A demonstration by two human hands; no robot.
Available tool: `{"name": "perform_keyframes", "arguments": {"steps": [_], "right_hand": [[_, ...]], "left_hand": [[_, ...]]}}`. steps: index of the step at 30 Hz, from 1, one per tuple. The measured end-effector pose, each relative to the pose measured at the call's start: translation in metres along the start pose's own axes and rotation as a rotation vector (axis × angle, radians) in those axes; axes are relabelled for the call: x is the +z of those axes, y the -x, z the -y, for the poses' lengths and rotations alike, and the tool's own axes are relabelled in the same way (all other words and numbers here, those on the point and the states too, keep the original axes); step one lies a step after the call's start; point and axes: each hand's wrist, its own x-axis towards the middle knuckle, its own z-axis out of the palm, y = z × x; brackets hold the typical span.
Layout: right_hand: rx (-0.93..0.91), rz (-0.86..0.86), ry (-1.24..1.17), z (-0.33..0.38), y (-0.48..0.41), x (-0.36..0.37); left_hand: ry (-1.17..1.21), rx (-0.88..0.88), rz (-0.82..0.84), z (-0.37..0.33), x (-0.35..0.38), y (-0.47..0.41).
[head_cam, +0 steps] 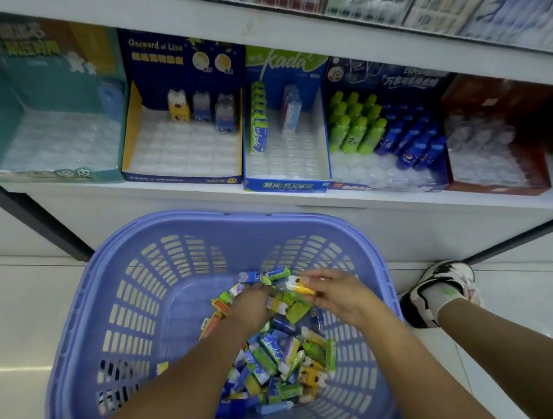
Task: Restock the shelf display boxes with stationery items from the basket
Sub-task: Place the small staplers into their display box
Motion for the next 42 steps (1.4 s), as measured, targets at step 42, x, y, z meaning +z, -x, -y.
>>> {"name": "perform_keyframes", "arguments": {"steps": [42], "right_hand": [[-1.122, -0.156, 1.213, 0.237, -0.014, 0.211]], "left_hand": [[1.334, 0.085, -0.684, 0.007, -0.254, 0.120]]}}
